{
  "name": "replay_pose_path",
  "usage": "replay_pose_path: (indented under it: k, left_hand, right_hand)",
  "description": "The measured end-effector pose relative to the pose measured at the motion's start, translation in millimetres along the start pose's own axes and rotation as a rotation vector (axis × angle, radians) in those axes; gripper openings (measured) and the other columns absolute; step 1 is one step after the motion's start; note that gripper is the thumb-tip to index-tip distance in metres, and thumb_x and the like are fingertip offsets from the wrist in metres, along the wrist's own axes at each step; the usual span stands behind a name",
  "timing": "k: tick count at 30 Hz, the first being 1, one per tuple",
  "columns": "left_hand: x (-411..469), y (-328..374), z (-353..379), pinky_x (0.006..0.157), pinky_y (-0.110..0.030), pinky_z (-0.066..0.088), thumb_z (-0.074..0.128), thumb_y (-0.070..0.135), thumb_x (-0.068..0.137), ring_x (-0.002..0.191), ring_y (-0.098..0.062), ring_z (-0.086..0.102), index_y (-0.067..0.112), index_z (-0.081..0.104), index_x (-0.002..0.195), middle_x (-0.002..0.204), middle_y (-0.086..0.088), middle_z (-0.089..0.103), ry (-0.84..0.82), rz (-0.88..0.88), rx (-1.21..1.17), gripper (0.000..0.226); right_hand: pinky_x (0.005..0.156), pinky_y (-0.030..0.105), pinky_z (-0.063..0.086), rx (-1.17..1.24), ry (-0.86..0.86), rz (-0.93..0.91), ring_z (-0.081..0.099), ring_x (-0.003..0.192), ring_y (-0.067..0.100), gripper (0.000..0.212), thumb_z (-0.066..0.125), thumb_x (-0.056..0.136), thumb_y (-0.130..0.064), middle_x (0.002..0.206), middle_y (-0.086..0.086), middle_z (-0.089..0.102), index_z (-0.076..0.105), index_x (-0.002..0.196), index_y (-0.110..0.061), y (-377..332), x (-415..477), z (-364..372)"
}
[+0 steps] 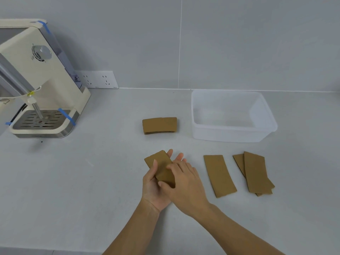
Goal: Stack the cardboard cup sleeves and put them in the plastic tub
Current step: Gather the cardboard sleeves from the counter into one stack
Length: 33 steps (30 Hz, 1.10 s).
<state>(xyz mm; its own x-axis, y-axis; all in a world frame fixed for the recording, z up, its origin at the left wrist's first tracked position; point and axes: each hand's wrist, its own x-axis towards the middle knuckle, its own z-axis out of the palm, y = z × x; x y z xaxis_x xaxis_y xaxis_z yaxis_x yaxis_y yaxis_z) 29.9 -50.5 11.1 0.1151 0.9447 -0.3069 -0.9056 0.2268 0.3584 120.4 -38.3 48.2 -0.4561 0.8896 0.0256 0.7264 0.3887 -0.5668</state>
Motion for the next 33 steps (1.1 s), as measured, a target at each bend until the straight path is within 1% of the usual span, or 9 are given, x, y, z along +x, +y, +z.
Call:
replay_pose_path:
  k: [4, 9, 13, 18, 21, 24, 27, 29, 33]
  left_hand:
    - [0.9, -2.7, 1.4, 0.096, -0.043, 0.050, 0.079, 0.043, 0.060, 0.120, -0.028, 0.056, 0.017, 0.057, 0.128, 0.132, -0.012, 0.058, 0.025, -0.018, 0.010, 0.076]
    - [4.3, -9.3, 5.8, 0.094, -0.044, 0.047, 0.062, 0.041, 0.074, 0.112, -0.030, 0.061, 0.017, 0.066, 0.105, 0.122, -0.012, 0.064, 0.132, -0.035, -0.034, 0.039]
    - [10.5, -12.5, 10.6, 0.097, -0.045, 0.044, 0.063, 0.041, 0.074, 0.109, -0.030, 0.060, 0.020, 0.066, 0.097, 0.114, -0.007, 0.066, 0.159, -0.105, -0.025, 0.032]
    - [15.4, -19.3, 19.7, 0.081, -0.043, 0.053, 0.062, 0.038, 0.073, 0.096, -0.030, 0.065, 0.016, 0.067, 0.099, 0.103, -0.013, 0.069, 0.200, -0.131, 0.005, 0.034]
    - [17.6, -21.2, 20.0, 0.084, -0.045, 0.052, 0.062, 0.038, 0.076, 0.105, -0.029, 0.064, 0.014, 0.065, 0.102, 0.117, -0.013, 0.067, 0.227, -0.128, -0.038, 0.035]
    - [21.2, -23.5, 18.3, 0.084, -0.046, 0.052, 0.059, 0.039, 0.081, 0.109, -0.027, 0.061, 0.014, 0.064, 0.103, 0.116, -0.012, 0.065, 0.230, -0.114, -0.079, 0.034]
    - [23.7, -25.6, 17.9, 0.088, -0.050, 0.050, 0.062, 0.038, 0.077, 0.110, -0.027, 0.062, 0.013, 0.063, 0.104, 0.116, -0.012, 0.065, 0.226, -0.097, -0.102, 0.037]
    - [25.2, -26.6, 17.8, 0.090, -0.049, 0.050, 0.063, 0.039, 0.075, 0.109, -0.026, 0.062, 0.013, 0.063, 0.105, 0.117, -0.011, 0.064, 0.231, -0.089, -0.101, 0.040]
    - [28.0, -27.6, 17.0, 0.091, -0.049, 0.051, 0.063, 0.039, 0.074, 0.104, -0.026, 0.064, 0.014, 0.062, 0.109, 0.115, -0.010, 0.065, 0.225, -0.067, -0.107, 0.043]
  right_hand:
    - [0.103, 0.034, 0.034, -0.029, 0.002, 0.003, 0.046, 0.123, 0.022, 0.040, 0.054, 0.080, -0.038, 0.123, 0.003, 0.058, 0.056, 0.113, -0.015, 7.1, -3.5, 2.9]
    - [0.103, 0.032, 0.032, -0.013, -0.047, -0.004, 0.044, 0.122, 0.020, 0.042, 0.055, 0.083, -0.040, 0.125, 0.001, 0.054, 0.054, 0.117, -0.016, 16.8, -4.6, -3.8]
    - [0.101, 0.030, 0.033, 0.072, -0.130, 0.025, 0.041, 0.122, 0.016, 0.043, 0.054, 0.085, -0.042, 0.128, -0.002, 0.048, 0.053, 0.118, -0.015, 27.7, -1.4, -20.6]
    - [0.081, 0.032, 0.050, 0.168, -0.025, 0.170, 0.059, 0.093, 0.016, 0.027, 0.054, 0.086, -0.039, 0.102, -0.003, 0.061, 0.058, 0.104, -0.019, 45.6, 1.2, -37.5]
    - [0.084, 0.029, 0.044, 0.032, 0.122, 0.229, 0.057, 0.099, 0.020, 0.033, 0.050, 0.089, -0.035, 0.107, 0.002, 0.063, 0.056, 0.114, -0.014, 61.0, 0.9, -42.0]
    - [0.082, 0.037, 0.044, -0.182, 0.215, 0.252, 0.059, 0.097, 0.030, 0.040, 0.063, 0.079, -0.033, 0.105, 0.011, 0.064, 0.058, 0.108, -0.006, 76.2, -2.9, -39.4]
    - [0.073, 0.040, 0.053, -0.339, 0.171, 0.352, 0.066, 0.090, 0.033, 0.062, 0.077, 0.061, -0.044, 0.100, 0.014, 0.068, 0.060, 0.106, -0.004, 87.9, -9.6, -30.4]
    - [0.076, 0.042, 0.054, -0.393, 0.121, 0.414, 0.067, 0.093, 0.033, 0.074, 0.078, 0.057, -0.049, 0.103, 0.017, 0.068, 0.059, 0.113, -0.004, 93.0, -15.8, -24.1]
    - [0.072, 0.042, 0.054, -0.445, 0.084, 0.429, 0.066, 0.087, 0.032, 0.067, 0.075, 0.063, -0.046, 0.098, 0.015, 0.068, 0.059, 0.110, -0.003, 98.9, -25.5, -16.4]
